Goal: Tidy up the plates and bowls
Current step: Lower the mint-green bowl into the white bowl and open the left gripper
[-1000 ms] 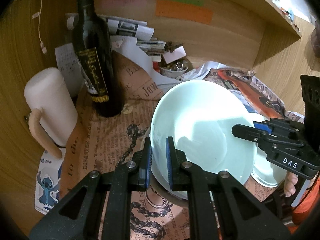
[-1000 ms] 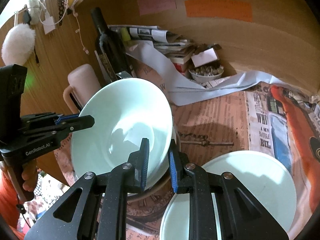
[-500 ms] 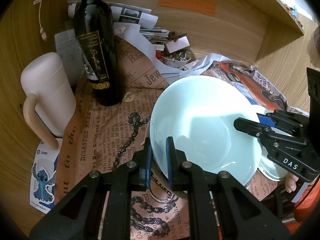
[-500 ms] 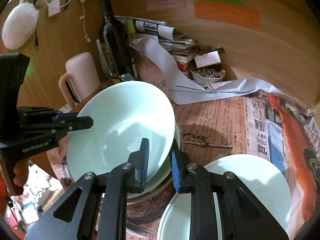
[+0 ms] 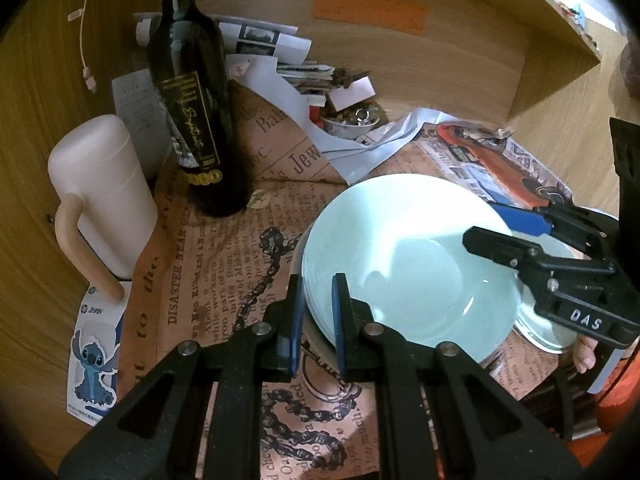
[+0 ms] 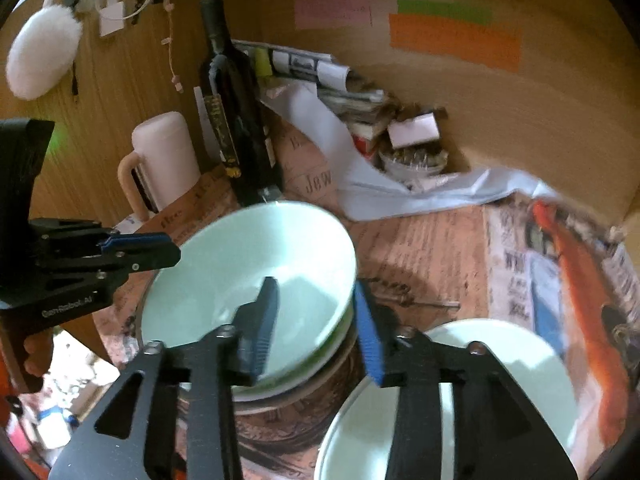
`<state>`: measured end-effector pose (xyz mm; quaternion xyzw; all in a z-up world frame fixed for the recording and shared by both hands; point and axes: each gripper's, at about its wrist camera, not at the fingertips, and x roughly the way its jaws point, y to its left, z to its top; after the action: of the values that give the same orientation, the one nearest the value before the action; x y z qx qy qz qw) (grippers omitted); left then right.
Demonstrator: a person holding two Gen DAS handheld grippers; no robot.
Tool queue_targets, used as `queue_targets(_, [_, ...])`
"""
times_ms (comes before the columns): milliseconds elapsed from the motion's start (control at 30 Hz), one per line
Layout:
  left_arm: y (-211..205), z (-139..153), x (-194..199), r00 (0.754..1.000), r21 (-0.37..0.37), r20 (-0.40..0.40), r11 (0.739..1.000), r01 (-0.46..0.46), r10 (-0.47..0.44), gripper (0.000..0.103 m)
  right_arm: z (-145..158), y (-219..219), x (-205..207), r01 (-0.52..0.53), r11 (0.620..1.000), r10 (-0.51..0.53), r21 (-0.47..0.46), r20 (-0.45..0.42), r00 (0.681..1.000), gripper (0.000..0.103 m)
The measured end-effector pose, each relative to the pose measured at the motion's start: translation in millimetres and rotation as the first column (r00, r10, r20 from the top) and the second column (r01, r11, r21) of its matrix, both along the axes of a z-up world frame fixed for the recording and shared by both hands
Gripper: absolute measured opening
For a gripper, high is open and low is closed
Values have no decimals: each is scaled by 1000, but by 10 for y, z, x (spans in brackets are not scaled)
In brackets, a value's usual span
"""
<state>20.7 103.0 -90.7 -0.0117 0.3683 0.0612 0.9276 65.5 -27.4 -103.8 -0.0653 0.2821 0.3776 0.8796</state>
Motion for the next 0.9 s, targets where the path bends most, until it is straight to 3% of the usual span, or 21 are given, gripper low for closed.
queue_targets(167, [-20, 63, -39, 1000, 9, 25, 1000, 1, -1, 12, 87, -5, -49, -5, 1000, 5, -2, 48, 999, 45])
queue_targets(267, [26, 142, -86, 999, -10, 50, 1000, -4, 4, 17, 116, -61, -24, 10, 1000, -11, 22, 43, 999, 54])
queue_targets(333, [73, 176, -115, 998, -26, 61, 1000, -9, 10, 29, 120, -116, 24, 17, 999, -17, 42, 15, 1000, 57])
queue_targets(400, [120, 177, -132, 997, -41, 68, 999, -20, 22, 47, 100, -151, 74, 16, 998, -14, 54, -24, 1000, 57])
queue_targets(667, [236, -70, -56, 1000, -142, -22, 990, -1, -2, 48, -114, -164, 264, 2, 999, 5, 38, -188, 982, 57])
queue_targets(900, [287, -193, -13, 998, -208, -54, 978, 13, -25, 48, -132, -95, 320, -19, 1000, 20, 6, -223, 975, 57])
